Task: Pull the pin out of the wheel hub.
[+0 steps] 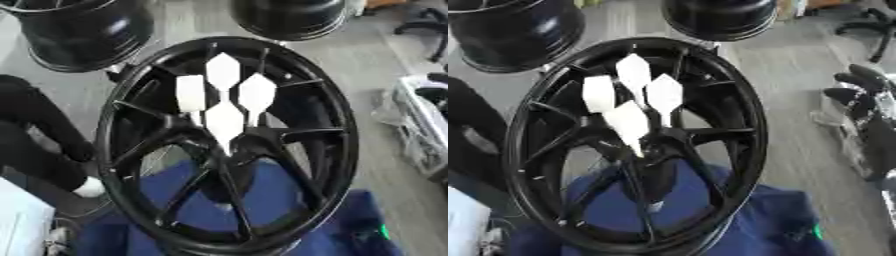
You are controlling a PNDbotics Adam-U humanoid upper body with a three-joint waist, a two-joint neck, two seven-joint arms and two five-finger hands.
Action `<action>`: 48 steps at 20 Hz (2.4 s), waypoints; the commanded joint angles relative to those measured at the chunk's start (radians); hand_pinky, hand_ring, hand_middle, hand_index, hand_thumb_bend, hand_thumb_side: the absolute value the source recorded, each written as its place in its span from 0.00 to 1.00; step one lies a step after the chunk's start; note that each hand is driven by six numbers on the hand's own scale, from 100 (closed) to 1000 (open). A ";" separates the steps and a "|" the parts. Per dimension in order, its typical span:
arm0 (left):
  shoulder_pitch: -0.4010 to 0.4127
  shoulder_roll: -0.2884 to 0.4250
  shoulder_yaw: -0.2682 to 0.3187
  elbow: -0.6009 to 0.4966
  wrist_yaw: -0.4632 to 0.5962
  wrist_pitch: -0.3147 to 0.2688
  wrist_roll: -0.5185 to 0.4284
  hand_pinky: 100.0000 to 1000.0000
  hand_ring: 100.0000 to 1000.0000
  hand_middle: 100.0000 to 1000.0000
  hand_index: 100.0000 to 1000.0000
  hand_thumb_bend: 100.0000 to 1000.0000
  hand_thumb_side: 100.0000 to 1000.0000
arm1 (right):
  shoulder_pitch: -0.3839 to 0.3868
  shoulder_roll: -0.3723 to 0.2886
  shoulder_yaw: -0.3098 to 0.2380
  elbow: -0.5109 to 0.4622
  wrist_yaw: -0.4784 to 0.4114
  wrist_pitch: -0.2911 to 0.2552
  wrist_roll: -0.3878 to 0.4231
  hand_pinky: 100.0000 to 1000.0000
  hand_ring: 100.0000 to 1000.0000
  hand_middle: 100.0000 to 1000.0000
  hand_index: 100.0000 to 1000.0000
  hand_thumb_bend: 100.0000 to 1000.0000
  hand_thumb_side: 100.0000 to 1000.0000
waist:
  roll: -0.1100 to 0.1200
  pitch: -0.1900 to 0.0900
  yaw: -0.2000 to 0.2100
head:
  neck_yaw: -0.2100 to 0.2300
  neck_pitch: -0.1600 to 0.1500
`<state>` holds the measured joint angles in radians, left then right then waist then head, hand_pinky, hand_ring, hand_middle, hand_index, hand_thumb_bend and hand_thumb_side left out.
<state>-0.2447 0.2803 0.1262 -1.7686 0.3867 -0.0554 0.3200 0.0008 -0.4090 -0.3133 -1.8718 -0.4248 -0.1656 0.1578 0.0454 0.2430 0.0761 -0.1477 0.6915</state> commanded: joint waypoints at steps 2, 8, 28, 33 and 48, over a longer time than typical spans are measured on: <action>-0.004 0.025 0.005 -0.016 -0.002 -0.001 -0.001 0.80 0.60 0.69 0.81 0.22 0.79 | -0.004 -0.024 -0.007 -0.016 0.006 -0.001 0.003 0.90 0.69 0.72 0.82 0.00 0.64 | -0.003 -0.009 -0.001 | -0.001 -0.013; -0.004 0.025 0.006 -0.016 -0.002 -0.001 0.000 0.80 0.60 0.69 0.81 0.22 0.79 | -0.004 -0.024 -0.006 -0.017 0.005 -0.002 0.005 0.91 0.69 0.72 0.82 0.00 0.64 | -0.003 -0.009 -0.001 | -0.001 -0.013; -0.002 0.055 0.019 -0.019 -0.030 -0.005 0.019 0.80 0.61 0.69 0.81 0.21 0.78 | -0.077 -0.455 0.019 -0.126 -0.207 -0.126 -0.032 0.91 0.78 0.79 0.88 0.00 0.58 | -0.045 -0.033 0.001 | -0.016 0.018; 0.008 0.064 0.014 -0.025 -0.047 -0.002 0.017 0.80 0.61 0.69 0.81 0.21 0.78 | -0.186 -0.628 0.079 -0.089 -0.284 -0.157 0.032 0.90 0.77 0.78 0.87 0.00 0.51 | -0.052 -0.043 -0.008 | -0.081 0.026; 0.056 0.099 0.008 -0.019 -0.019 0.006 0.012 0.80 0.61 0.69 0.81 0.22 0.80 | -0.640 -0.695 0.374 0.003 -0.096 -0.186 0.427 0.87 0.76 0.77 0.86 0.00 0.40 | -0.084 -0.060 -0.033 | -0.127 0.054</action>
<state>-0.1839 0.3460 0.1263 -1.7746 0.3653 -0.0492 0.3304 -0.6223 -1.0917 0.0497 -1.8548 -0.5639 -0.3427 0.5394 -0.0404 0.2027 0.0426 -0.2766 0.7456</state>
